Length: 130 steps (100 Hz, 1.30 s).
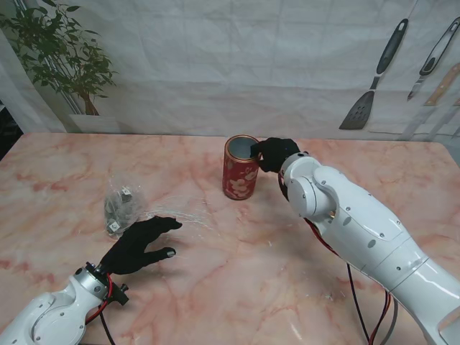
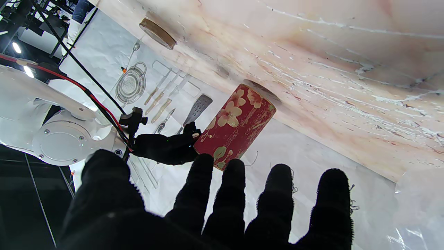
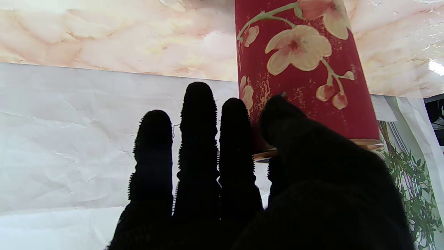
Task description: Insert tea bags into the tea bag box
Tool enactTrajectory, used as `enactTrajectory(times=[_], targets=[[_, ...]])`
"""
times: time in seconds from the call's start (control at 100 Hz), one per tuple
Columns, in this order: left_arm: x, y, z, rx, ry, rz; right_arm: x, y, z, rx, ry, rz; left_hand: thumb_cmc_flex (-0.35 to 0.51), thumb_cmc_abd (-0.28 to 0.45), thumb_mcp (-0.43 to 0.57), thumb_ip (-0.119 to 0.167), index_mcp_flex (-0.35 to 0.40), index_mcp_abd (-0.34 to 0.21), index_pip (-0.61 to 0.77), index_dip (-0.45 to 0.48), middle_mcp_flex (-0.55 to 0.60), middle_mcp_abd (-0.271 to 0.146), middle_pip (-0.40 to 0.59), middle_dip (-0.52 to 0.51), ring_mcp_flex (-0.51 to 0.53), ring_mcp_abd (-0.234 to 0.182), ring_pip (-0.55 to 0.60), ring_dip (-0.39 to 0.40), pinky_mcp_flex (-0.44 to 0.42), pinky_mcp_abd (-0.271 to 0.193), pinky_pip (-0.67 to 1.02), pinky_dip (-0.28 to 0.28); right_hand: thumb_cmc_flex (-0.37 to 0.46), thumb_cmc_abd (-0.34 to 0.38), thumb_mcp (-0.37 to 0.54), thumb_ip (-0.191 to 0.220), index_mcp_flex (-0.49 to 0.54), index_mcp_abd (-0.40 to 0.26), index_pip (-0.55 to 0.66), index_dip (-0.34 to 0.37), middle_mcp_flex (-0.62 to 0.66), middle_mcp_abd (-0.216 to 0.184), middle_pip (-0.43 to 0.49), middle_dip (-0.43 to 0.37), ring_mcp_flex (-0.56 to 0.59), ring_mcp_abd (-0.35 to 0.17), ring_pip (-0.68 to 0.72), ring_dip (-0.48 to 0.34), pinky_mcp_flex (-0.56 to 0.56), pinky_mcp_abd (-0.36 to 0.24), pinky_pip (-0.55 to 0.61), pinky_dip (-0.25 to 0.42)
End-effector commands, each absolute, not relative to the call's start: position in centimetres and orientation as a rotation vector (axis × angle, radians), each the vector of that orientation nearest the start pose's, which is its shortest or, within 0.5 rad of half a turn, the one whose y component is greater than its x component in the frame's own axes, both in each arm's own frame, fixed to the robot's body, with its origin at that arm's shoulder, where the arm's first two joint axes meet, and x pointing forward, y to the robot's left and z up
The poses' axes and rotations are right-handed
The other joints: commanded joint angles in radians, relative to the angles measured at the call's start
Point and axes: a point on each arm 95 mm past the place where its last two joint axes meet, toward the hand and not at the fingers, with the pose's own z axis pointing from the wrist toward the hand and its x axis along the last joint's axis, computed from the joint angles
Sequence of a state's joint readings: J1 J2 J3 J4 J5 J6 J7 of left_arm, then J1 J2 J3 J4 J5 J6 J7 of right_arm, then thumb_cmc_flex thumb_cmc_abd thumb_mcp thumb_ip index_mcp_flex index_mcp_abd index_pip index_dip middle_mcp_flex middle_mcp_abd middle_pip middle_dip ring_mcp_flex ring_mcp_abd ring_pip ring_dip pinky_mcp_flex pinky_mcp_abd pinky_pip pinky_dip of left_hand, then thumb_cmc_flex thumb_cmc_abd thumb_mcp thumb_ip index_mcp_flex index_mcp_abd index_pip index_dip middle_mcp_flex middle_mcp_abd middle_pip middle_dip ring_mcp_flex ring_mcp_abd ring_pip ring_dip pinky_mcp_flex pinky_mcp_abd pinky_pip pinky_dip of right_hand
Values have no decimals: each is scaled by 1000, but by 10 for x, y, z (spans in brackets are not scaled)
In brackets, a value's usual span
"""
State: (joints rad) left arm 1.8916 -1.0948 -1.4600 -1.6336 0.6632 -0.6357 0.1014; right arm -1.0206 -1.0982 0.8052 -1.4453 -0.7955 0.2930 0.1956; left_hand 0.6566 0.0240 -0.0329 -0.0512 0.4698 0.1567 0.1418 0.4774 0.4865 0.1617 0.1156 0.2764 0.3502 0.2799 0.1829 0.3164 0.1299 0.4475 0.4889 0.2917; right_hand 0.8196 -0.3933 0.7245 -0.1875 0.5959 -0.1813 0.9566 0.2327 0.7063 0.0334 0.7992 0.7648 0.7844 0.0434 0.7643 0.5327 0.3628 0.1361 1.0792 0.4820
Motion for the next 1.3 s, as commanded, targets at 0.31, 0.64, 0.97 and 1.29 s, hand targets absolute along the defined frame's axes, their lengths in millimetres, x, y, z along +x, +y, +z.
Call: enactTrajectory(times=[0.31,0.64,0.97,1.29], targets=[[305,41,-352,-1332,1436,-2105,502,74,-236,1238,1593,1348,7,28,-3,18,-30,-21,0,0,-19,-38,2,-12,-1,-12,-33,-1,-4,-1,-2,13,-366,-72,82,91,-256,58,-459,149,-283,42,-168,-180,-180,-2,-173,-60,-97,27,-91,3],[305,41,-352,-1329,1435,-2107,499,67,-231,1238,1586,1345,7,27,-3,18,-28,-20,1,0,-17,-38,3,-12,0,-11,-33,-1,-4,-2,-1,13,-394,-85,64,95,-296,58,-529,156,-352,64,-215,-210,-223,0,-206,-71,-113,32,-114,2],[305,41,-351,-1324,1436,-2104,479,32,-231,1260,1498,1412,6,27,-3,18,-23,-18,4,2,-14,-31,3,-11,1,-8,-32,-1,-3,-3,1,14,-395,-103,73,96,-280,64,-556,186,-353,74,-234,-229,-239,5,-268,-102,-123,37,-155,-13],[305,41,-349,-1318,1442,-2097,448,-10,-251,1381,1407,1523,5,26,-3,18,-20,-15,4,3,-13,-28,4,-10,2,-6,-31,0,2,-5,6,15,-397,-124,84,90,-274,78,-564,203,-367,80,-271,-255,-301,21,-373,-155,-179,-5,-252,-66]])
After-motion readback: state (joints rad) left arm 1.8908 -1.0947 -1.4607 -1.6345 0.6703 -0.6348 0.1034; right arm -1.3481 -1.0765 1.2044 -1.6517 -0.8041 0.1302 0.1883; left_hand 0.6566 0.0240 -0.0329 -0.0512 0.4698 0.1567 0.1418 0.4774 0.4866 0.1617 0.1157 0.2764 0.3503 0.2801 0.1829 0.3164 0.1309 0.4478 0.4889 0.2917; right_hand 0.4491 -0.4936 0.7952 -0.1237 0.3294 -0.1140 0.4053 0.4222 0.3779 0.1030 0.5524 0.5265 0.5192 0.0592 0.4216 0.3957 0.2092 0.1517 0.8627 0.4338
